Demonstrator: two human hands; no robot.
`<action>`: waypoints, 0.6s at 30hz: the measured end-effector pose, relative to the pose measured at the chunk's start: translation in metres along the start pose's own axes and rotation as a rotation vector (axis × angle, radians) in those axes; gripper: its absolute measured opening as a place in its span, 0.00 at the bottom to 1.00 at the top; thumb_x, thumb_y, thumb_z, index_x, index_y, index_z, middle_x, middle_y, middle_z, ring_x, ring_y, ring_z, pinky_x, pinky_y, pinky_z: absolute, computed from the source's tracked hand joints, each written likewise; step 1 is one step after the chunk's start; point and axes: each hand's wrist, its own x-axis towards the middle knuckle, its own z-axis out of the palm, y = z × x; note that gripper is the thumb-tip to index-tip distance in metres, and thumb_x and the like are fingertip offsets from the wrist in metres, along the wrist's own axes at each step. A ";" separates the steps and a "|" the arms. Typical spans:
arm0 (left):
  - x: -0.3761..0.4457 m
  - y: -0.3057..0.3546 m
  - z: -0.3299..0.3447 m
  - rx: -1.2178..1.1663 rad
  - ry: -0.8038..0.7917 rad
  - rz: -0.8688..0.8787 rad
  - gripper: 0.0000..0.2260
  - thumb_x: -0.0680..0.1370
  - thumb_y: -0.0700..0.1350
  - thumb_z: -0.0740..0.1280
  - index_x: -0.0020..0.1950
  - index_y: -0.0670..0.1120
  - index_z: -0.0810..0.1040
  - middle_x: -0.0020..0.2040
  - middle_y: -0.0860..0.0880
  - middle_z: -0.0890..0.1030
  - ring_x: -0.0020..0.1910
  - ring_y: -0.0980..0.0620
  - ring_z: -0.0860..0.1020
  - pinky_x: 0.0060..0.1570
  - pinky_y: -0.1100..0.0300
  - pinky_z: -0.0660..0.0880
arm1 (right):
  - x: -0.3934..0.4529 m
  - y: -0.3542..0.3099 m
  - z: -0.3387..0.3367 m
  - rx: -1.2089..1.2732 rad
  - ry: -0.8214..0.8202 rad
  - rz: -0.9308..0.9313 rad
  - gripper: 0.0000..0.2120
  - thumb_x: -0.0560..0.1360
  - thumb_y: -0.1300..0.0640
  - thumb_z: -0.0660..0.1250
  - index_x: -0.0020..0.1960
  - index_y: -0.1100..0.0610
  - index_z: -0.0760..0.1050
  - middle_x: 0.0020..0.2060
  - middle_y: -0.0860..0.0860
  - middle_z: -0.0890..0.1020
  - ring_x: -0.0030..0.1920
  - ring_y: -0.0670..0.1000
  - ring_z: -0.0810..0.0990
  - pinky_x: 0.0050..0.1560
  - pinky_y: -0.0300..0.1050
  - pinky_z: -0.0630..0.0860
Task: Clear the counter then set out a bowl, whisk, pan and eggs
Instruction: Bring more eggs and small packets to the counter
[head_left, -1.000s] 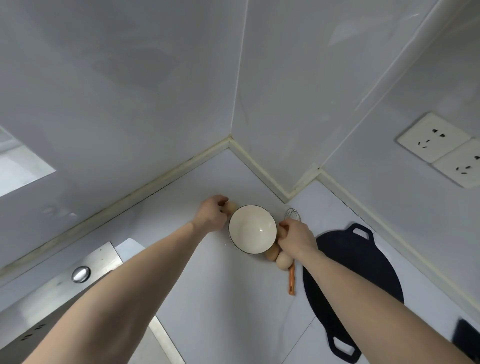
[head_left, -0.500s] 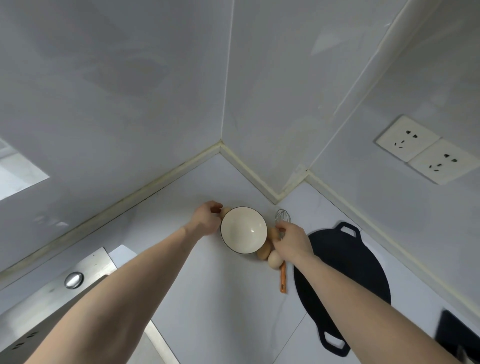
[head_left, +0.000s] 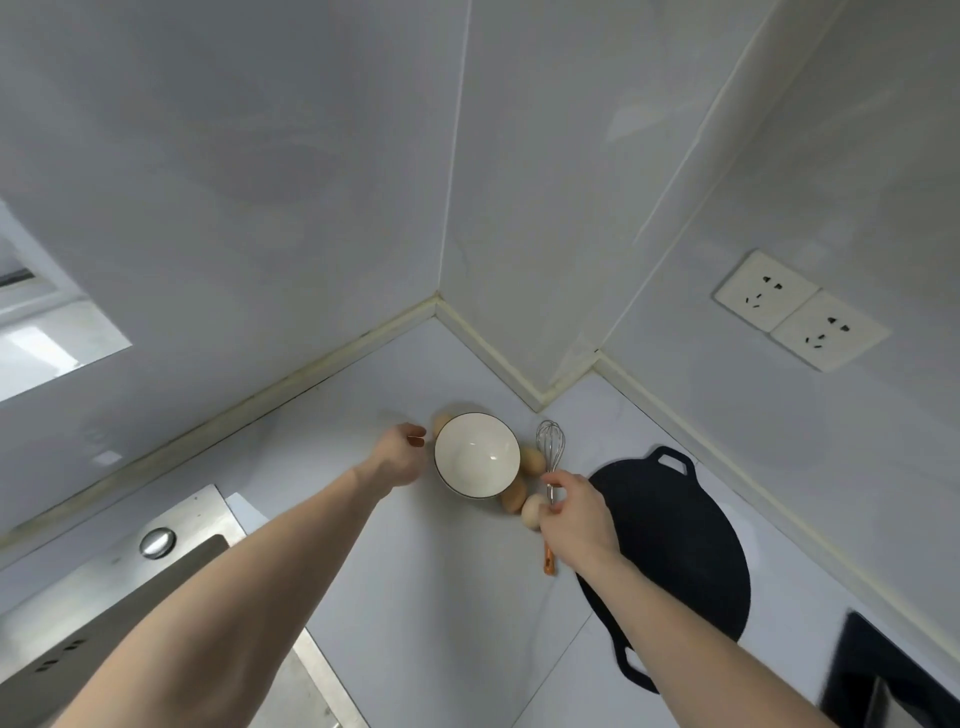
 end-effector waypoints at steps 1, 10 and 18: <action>-0.002 0.000 0.001 -0.008 -0.008 -0.009 0.21 0.80 0.36 0.66 0.73 0.42 0.72 0.67 0.43 0.77 0.59 0.42 0.79 0.63 0.51 0.77 | -0.003 0.000 0.000 0.005 0.002 0.005 0.19 0.77 0.57 0.67 0.67 0.47 0.75 0.63 0.45 0.76 0.56 0.48 0.81 0.49 0.50 0.84; -0.041 -0.019 -0.009 -0.008 0.063 0.050 0.26 0.76 0.32 0.60 0.72 0.48 0.74 0.67 0.49 0.78 0.61 0.45 0.80 0.49 0.57 0.78 | -0.042 -0.001 -0.006 0.074 -0.012 0.013 0.16 0.75 0.53 0.66 0.61 0.41 0.75 0.56 0.46 0.79 0.50 0.53 0.84 0.49 0.54 0.84; -0.153 -0.072 -0.025 0.084 0.100 0.158 0.27 0.76 0.34 0.55 0.72 0.52 0.75 0.68 0.51 0.77 0.59 0.53 0.80 0.35 0.65 0.77 | -0.096 -0.007 -0.010 0.090 -0.037 -0.074 0.20 0.77 0.58 0.69 0.66 0.46 0.74 0.58 0.43 0.74 0.57 0.45 0.77 0.58 0.43 0.77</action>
